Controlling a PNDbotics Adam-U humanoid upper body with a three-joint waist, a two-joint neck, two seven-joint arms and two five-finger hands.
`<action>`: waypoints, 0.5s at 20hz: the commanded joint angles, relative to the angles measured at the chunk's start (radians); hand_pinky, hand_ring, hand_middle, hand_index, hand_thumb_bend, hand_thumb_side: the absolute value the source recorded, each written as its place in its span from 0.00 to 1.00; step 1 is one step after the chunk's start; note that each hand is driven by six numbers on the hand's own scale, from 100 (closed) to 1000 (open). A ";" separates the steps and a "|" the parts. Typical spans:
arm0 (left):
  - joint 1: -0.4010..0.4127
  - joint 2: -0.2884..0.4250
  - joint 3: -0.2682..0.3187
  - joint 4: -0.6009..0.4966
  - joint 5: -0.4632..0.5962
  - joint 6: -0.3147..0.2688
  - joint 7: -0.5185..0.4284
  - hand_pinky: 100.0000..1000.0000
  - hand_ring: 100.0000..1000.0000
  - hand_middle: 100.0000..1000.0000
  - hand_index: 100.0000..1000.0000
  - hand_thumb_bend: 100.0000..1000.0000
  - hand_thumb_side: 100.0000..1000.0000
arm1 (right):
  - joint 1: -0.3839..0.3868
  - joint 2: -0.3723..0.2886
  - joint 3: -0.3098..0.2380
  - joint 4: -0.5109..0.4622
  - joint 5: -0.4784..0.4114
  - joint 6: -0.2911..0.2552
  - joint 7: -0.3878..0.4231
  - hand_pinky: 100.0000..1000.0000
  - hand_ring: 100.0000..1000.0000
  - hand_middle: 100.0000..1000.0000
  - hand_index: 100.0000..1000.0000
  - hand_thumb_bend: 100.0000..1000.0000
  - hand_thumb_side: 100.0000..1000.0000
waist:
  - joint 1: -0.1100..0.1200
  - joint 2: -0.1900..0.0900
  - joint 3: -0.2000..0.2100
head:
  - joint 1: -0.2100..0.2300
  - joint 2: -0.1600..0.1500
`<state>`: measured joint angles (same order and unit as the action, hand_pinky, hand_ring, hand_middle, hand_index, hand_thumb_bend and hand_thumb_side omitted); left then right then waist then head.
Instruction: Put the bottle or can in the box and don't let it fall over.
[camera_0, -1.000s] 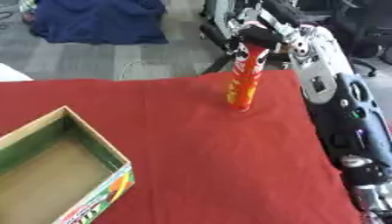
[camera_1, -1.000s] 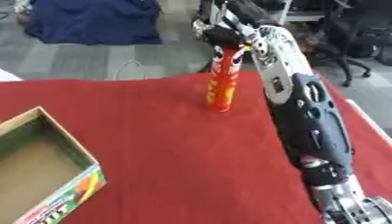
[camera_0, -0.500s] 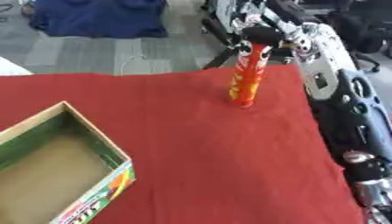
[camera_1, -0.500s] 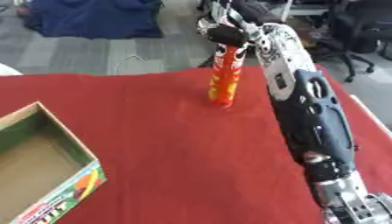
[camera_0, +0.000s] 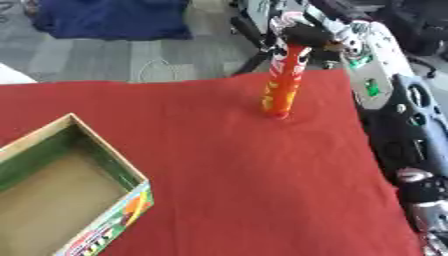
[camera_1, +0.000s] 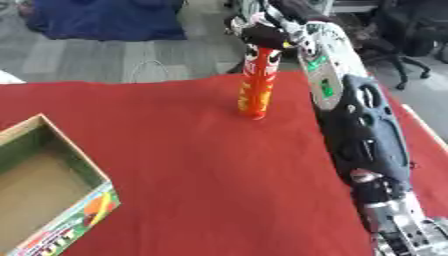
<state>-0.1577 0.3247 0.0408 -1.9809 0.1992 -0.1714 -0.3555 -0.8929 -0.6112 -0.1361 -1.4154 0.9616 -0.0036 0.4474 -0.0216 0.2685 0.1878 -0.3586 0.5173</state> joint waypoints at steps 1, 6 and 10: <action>-0.007 0.012 0.001 -0.019 -0.003 -0.004 -0.002 0.30 0.85 0.62 0.66 0.00 0.65 | -0.016 -0.044 -0.017 -0.015 0.001 0.002 0.002 0.86 0.97 0.91 0.98 0.00 1.00 | 0.002 -0.013 0.000 | -0.001 -0.002; -0.008 0.012 0.001 -0.019 -0.006 -0.004 -0.003 0.30 0.85 0.62 0.66 0.00 0.66 | -0.021 -0.066 -0.021 0.012 0.001 -0.002 -0.008 0.87 0.98 0.92 0.99 0.00 1.00 | 0.001 -0.008 0.003 | -0.007 -0.011; -0.009 0.013 0.000 -0.019 -0.008 -0.006 -0.003 0.30 0.85 0.62 0.66 0.00 0.66 | -0.032 -0.087 -0.022 0.041 -0.007 -0.013 -0.014 0.88 0.99 0.93 1.00 0.00 1.00 | 0.000 -0.002 0.008 | -0.012 -0.027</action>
<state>-0.1577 0.3246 0.0406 -1.9809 0.1941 -0.1738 -0.3574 -0.9015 -0.6541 -0.1473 -1.3745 0.9605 -0.0120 0.4365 -0.0222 0.2802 0.1943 -0.3670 0.5058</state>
